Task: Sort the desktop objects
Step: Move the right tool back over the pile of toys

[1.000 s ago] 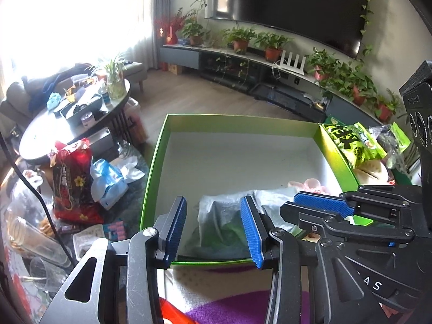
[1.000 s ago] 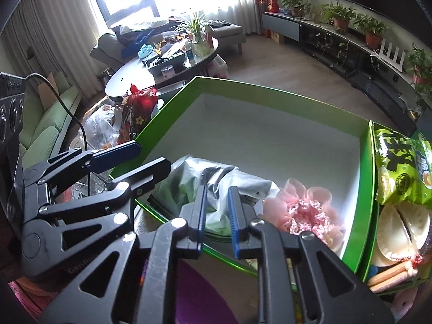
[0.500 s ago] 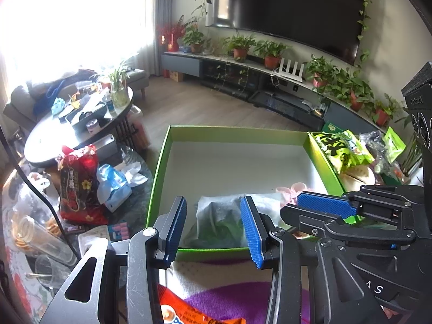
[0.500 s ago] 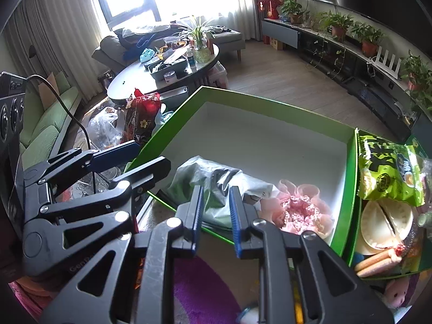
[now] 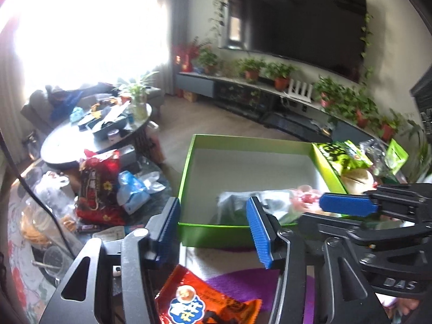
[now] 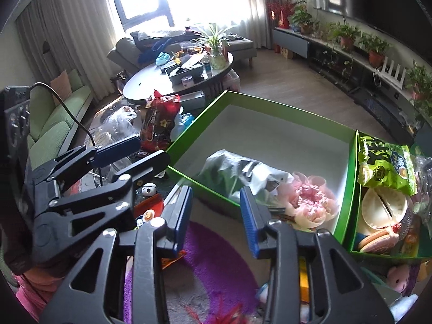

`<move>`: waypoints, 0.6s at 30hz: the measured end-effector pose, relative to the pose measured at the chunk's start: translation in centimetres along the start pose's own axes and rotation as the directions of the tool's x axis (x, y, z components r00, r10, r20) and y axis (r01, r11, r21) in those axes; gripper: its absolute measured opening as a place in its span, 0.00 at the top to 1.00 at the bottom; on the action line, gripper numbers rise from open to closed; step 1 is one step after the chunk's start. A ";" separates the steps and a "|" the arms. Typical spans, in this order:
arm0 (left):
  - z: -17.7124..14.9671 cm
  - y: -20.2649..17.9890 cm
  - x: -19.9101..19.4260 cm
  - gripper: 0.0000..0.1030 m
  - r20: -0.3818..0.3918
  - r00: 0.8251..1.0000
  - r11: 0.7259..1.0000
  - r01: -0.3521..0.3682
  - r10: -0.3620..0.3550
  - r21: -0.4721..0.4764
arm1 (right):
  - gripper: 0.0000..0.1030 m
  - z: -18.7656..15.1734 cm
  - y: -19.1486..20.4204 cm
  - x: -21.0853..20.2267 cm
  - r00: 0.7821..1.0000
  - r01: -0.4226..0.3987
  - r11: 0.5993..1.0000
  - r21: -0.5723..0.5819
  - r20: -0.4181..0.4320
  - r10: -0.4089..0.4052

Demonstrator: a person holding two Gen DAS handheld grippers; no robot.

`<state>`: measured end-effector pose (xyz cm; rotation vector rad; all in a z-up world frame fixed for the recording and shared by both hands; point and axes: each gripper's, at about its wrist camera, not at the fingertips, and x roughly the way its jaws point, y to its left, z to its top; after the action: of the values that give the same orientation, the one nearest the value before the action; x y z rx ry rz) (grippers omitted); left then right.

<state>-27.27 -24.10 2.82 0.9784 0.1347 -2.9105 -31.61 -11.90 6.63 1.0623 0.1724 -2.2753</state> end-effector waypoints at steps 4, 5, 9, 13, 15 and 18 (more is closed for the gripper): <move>-0.8 0.6 0.8 0.50 -0.026 1.000 1.000 0.016 -0.017 -0.025 | 0.61 -0.7 0.7 0.1 1.000 0.010 0.999 -0.031 0.001 -0.010; -0.9 0.5 1.0 0.50 -0.034 0.999 0.999 0.023 -0.024 -0.030 | 0.61 -0.8 0.6 0.2 1.000 0.010 0.999 -0.032 -0.003 -0.010; -1.4 -0.1 1.4 0.50 -0.042 0.998 0.998 0.051 -0.053 -0.036 | 0.61 -1.4 -0.2 0.0 1.000 0.023 1.000 -0.008 -0.012 -0.023; -1.6 -1.4 0.6 0.44 -0.039 0.994 0.995 0.098 -0.099 -0.032 | 0.61 -2.3 -1.2 -1.1 0.998 0.059 0.998 0.021 -0.016 -0.059; -1.7 -2.4 -0.3 0.40 -0.022 0.993 0.993 0.113 -0.114 -0.018 | 0.60 -2.8 -1.8 -2.1 0.997 0.076 0.997 0.035 -0.014 -0.075; -1.7 -3.8 -1.9 0.34 0.000 0.991 0.991 0.132 -0.132 0.010 | 0.50 -3.6 -2.4 -4.0 0.995 0.098 0.994 0.054 0.001 -0.098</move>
<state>-25.09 -20.02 2.84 1.0073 0.1927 -3.0337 -28.70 -6.78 6.86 1.0987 0.1657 -2.3822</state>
